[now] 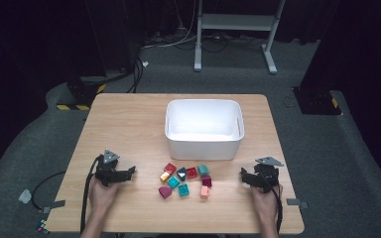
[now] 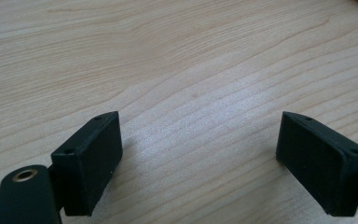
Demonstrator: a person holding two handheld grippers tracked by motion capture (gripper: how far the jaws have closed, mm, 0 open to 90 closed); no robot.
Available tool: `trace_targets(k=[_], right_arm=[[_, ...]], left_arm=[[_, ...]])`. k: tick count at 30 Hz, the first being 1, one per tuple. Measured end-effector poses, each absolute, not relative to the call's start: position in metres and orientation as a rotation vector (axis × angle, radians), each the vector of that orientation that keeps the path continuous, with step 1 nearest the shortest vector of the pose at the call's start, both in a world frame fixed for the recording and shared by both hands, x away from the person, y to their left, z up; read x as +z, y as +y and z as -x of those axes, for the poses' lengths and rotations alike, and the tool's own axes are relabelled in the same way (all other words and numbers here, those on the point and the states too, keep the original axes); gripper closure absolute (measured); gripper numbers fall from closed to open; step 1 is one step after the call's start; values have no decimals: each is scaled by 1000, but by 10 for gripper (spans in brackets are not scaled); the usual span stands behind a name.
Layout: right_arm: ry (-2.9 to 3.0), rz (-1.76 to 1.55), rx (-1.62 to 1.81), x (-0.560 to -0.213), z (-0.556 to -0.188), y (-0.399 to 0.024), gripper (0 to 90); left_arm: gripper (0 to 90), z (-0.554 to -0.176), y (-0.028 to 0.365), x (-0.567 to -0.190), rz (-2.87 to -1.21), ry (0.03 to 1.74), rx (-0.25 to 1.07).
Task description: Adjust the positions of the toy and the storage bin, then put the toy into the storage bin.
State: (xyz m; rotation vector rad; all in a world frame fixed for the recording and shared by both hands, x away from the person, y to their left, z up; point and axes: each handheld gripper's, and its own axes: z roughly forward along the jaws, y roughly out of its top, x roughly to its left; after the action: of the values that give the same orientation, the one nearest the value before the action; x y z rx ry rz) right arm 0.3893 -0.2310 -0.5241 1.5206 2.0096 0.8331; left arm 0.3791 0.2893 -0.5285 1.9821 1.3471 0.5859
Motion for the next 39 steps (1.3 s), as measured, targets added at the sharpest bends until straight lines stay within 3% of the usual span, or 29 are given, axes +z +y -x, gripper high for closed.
trace_targets(k=[17, 39], right_arm=[[2037, -1541, 812, -522, -383, -231, 145], [2122, -1374, 931, -523, -348, -197, 248]], left_arm=[[153, -379, 290, -528, -1977, 1352, 583], [157, -379, 290, -528, -1971, 1359, 588]])
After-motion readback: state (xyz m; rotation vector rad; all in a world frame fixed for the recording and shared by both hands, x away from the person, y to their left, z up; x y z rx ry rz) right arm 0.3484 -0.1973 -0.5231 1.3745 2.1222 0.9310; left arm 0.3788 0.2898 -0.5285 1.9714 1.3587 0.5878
